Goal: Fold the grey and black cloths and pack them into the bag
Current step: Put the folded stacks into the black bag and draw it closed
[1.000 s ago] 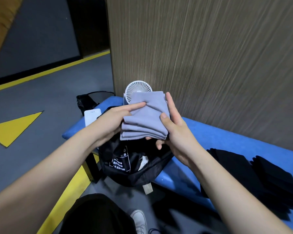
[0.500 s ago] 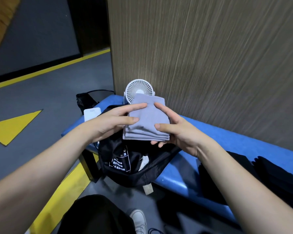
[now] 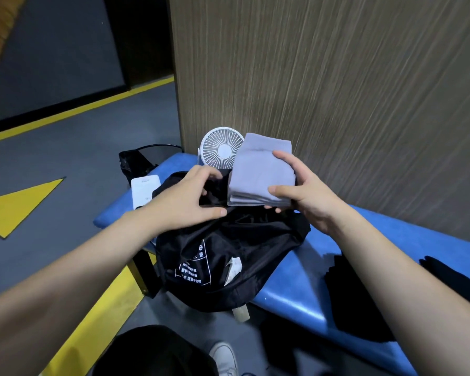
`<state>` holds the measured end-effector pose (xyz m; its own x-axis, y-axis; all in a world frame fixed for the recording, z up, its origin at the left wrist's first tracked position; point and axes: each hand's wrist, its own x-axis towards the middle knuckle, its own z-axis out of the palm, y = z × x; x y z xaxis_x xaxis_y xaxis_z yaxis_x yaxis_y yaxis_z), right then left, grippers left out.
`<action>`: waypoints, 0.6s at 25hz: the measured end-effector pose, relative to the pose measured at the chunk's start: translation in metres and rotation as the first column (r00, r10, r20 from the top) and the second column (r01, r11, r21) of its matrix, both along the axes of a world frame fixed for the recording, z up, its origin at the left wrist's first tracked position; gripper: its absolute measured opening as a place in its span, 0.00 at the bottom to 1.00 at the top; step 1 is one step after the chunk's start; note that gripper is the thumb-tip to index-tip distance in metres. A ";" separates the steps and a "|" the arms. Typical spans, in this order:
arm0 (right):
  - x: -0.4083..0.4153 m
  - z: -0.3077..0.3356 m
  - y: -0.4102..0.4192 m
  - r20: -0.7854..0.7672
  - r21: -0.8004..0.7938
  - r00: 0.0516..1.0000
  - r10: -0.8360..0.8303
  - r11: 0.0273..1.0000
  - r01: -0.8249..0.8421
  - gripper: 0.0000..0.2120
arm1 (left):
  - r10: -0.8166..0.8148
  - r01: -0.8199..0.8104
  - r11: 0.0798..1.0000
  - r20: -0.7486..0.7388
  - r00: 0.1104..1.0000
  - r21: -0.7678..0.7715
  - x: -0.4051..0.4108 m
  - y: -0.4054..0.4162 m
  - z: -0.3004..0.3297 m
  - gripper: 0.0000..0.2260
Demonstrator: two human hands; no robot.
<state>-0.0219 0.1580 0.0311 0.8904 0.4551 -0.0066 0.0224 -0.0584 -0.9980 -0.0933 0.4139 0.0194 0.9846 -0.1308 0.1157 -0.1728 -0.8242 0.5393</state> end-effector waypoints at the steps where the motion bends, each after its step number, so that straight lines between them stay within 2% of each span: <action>1: 0.003 -0.002 0.000 0.015 -0.007 1.000 -0.015 1.000 0.015 0.33 | 0.025 -0.028 0.987 0.021 0.999 0.157 -0.001 -0.003 -0.003 0.30; 3: 0.005 -0.007 0.003 0.044 -0.007 0.999 -0.027 1.000 0.027 0.32 | 0.036 -0.035 0.921 0.006 0.999 0.387 -0.001 -0.007 -0.009 0.32; 5: 0.006 -0.011 0.009 0.075 0.000 0.997 -0.031 1.000 0.032 0.32 | -0.004 0.016 0.871 -0.026 1.000 0.491 0.000 -0.007 -0.016 0.34; 9: 0.009 -0.018 0.018 0.114 -0.010 0.993 0.021 1.000 -0.020 0.32 | -0.103 0.088 0.897 0.012 0.995 0.434 -0.008 0.002 -0.021 0.20; 12: 0.013 -0.022 0.022 0.136 -0.045 0.990 0.049 0.998 -0.043 0.32 | -0.104 0.078 0.924 0.048 0.993 0.374 -0.016 0.012 -0.021 0.17; 15: 0.011 -0.025 0.024 0.116 -0.003 0.991 0.071 0.997 -0.071 0.32 | -0.140 0.114 0.921 0.043 0.989 0.372 -0.018 0.021 -0.029 0.15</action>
